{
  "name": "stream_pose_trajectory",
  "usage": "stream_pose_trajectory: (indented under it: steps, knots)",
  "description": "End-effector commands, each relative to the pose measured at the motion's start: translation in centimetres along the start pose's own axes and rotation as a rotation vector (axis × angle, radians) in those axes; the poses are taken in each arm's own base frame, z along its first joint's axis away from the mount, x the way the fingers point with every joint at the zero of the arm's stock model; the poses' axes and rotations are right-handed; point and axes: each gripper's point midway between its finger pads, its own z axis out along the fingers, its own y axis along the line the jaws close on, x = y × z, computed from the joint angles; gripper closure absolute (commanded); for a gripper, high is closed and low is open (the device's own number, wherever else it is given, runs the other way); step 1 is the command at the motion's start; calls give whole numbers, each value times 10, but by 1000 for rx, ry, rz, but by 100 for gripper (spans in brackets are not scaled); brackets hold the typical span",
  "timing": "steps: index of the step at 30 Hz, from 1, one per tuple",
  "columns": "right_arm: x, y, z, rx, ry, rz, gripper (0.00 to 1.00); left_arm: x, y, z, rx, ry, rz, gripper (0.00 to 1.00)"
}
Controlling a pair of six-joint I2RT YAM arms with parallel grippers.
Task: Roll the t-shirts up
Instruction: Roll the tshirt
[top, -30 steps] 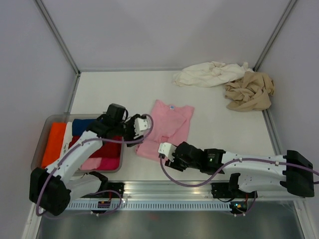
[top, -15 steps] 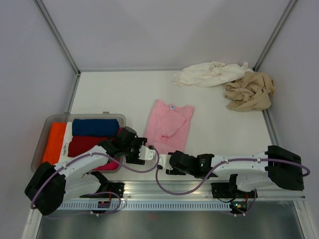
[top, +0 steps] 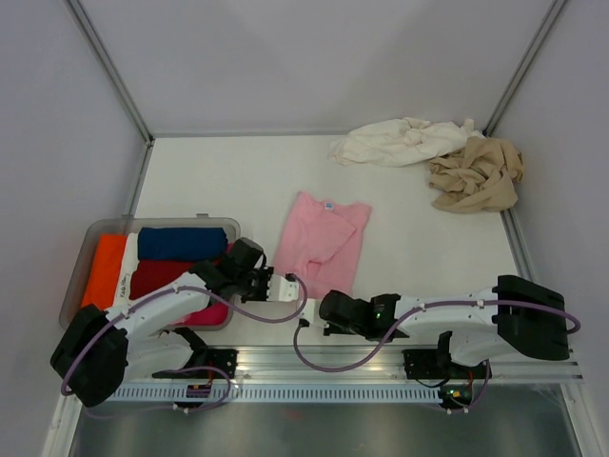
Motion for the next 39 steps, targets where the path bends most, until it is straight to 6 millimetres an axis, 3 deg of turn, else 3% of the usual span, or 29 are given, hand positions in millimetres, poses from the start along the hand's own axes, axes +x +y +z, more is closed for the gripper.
stream_pose_trajectory:
  steps: [1,3,4,7,9,12,18,24,26,30,35,39]
  knots:
    - [-33,-2,-19,-39,-97,84,100,-29,-8,-18,108,-60,-89,98]
    - [-48,0,-27,-87,-159,161,100,-40,-13,-27,165,-79,-135,98]
    - [-59,3,-35,-140,-207,193,100,-43,-29,-33,246,-86,-174,98]
    - [-71,4,-47,-264,-286,314,100,-52,-48,-45,404,-105,-286,98]
    - [-70,-11,-48,-305,-326,437,100,-58,-46,-46,465,-123,-352,98]
    - [-60,-20,-49,-379,-346,594,100,-51,-30,-45,479,-111,-472,98]
    - [-41,-26,-49,-468,-337,803,100,-37,-29,-43,549,-63,-449,98]
    - [-21,-29,-47,-516,-305,939,99,-41,-17,-32,593,-58,-460,98]
    - [-9,-37,-46,-489,-281,1004,94,-42,-12,-28,604,-55,-475,98]
    - [-6,-51,-51,-432,-274,1044,52,-48,-9,-26,636,-72,-521,98]
    - [-13,-79,-68,-262,-390,1024,42,-50,-10,-24,676,-85,-572,98]
    - [-7,-76,-68,-190,-428,951,34,-48,-7,-21,692,-79,-591,98]
